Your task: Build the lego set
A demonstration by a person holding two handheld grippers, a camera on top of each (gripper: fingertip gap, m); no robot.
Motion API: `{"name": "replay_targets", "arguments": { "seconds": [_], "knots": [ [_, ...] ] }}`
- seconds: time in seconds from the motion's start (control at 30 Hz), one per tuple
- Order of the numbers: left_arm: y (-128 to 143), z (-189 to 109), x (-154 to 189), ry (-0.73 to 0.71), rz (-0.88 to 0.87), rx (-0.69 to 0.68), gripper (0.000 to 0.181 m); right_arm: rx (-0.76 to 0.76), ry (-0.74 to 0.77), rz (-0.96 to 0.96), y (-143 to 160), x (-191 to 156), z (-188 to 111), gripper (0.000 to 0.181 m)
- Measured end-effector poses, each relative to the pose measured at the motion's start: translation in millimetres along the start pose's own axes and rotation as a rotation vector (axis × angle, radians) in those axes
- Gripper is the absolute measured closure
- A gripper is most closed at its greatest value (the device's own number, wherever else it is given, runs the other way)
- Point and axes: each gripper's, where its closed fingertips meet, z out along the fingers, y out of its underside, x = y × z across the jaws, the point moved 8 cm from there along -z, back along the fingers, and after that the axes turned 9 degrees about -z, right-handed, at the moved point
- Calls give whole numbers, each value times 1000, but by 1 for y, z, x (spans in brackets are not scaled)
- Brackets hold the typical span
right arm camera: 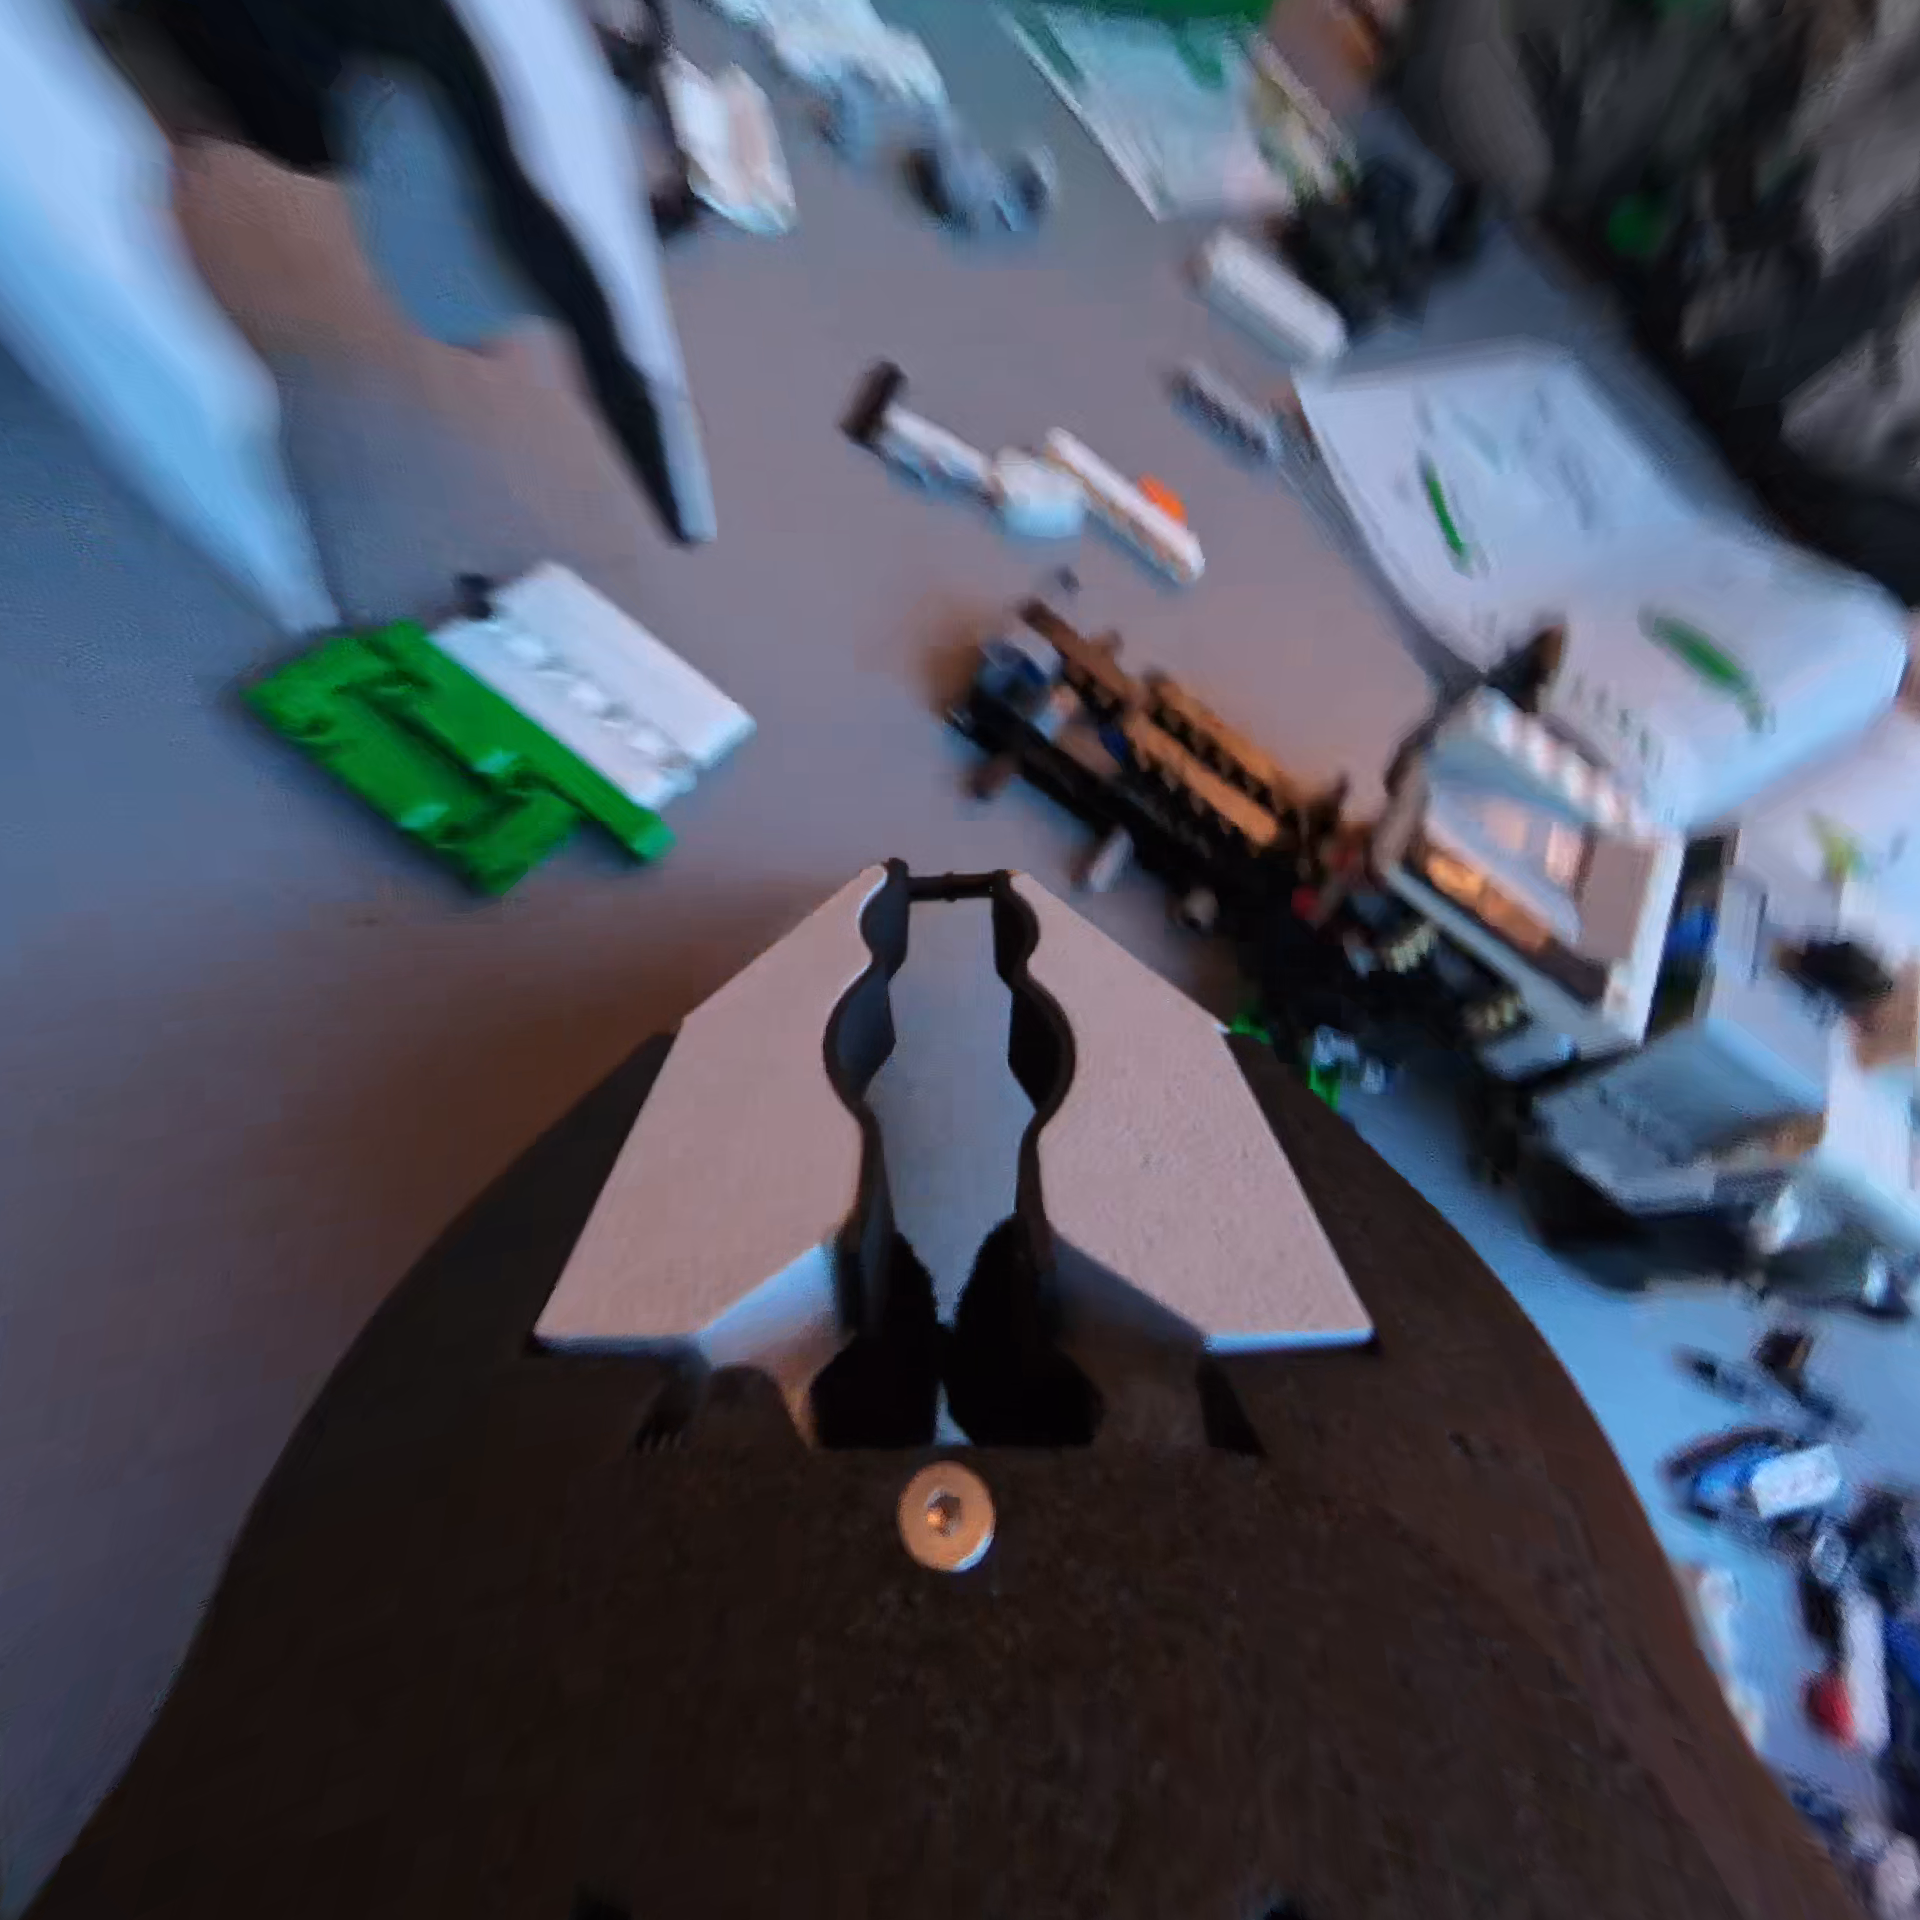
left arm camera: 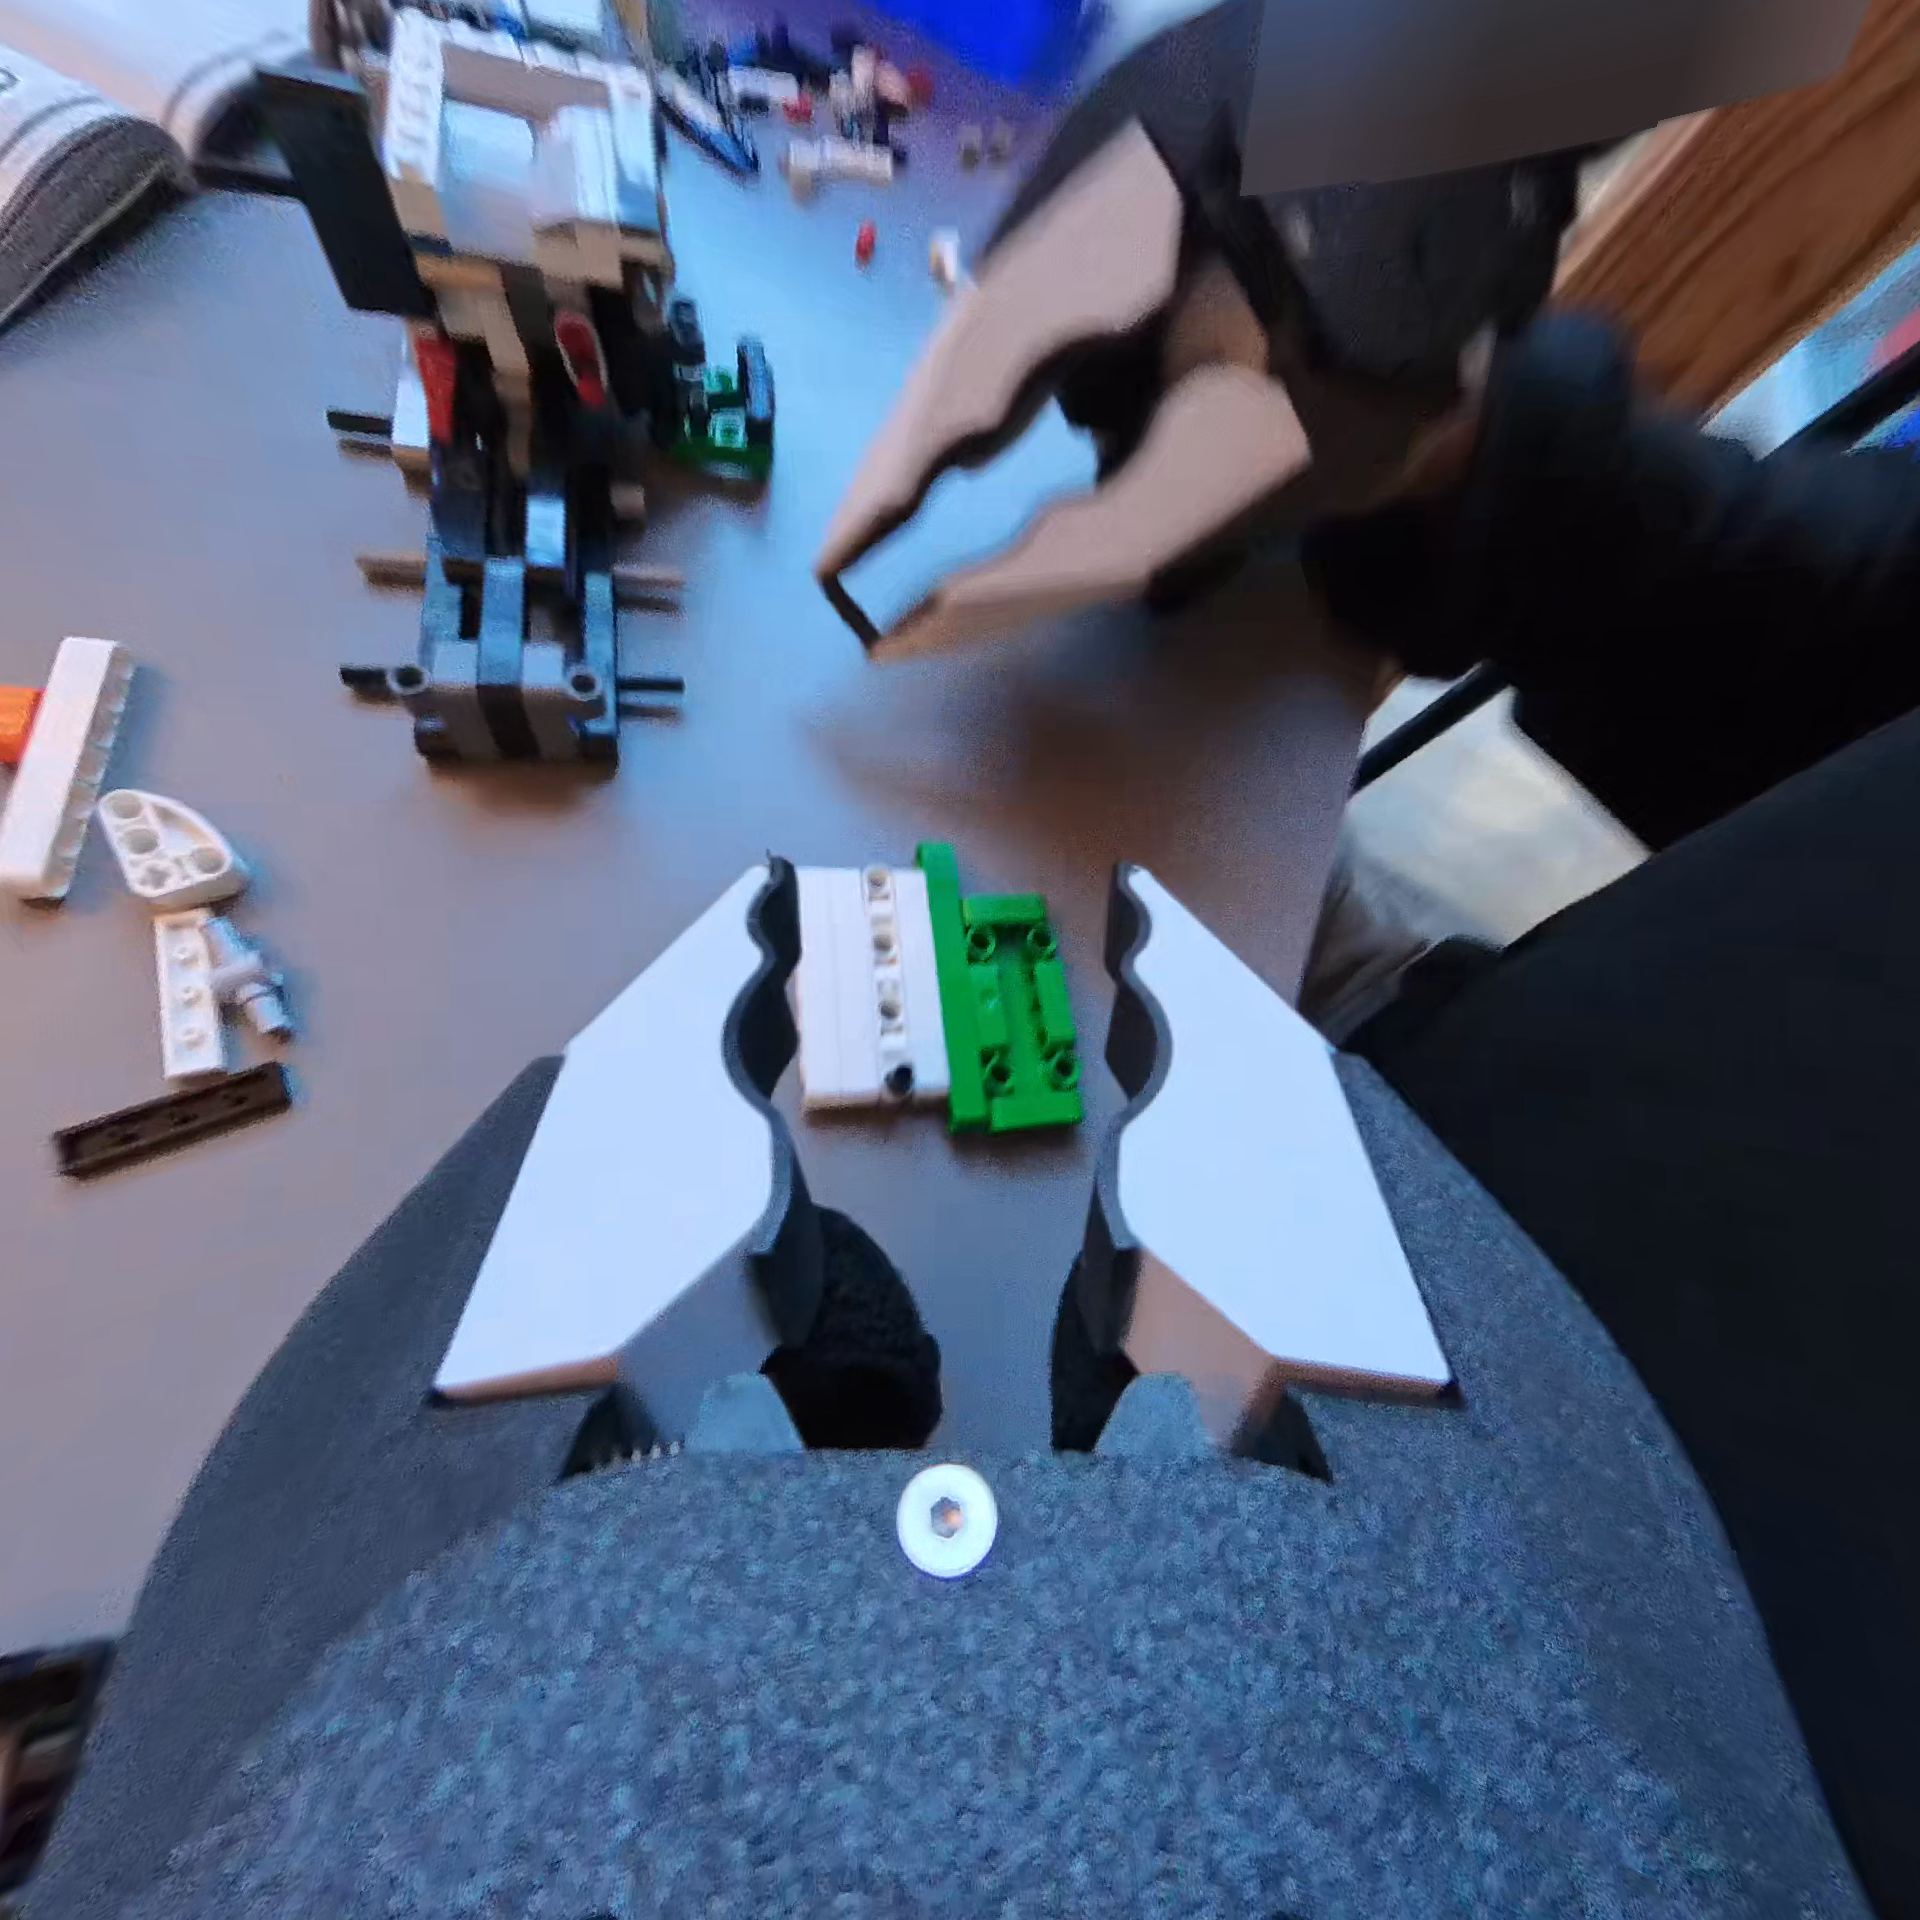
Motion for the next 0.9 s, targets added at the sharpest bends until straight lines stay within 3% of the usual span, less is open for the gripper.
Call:
{"name": "replay_targets", "arguments": {
  "seconds": [0.03,0.17,0.27,0.37,0.6,0.73,0.83,0.9],
  "knots": [
    [-6,-2,-1,37,-46,28,125,50,13,-82,-9,-7,-5,166],
    [-16,3,-4,187,-154,67,136,131,128,-314,-32,-21,-18,167],
    [-20,10,0,364,-248,113,150,258,150,-349,-46,-32,-26,167],
    [-21,11,0,478,-306,147,155,293,219,-394,-48,-39,-29,167],
    [-22,6,-6,522,-376,227,157,308,258,-430,-50,-44,-31,167],
    [-18,10,0,557,-363,179,157,314,276,-460,-53,-48,-31,166],
    [-16,12,2,595,-374,185,177,319,278,-474,-53,-51,-30,166],
    [-15,13,2,582,-362,188,178,316,272,-467,-53,-52,-29,166]
  ]
}}
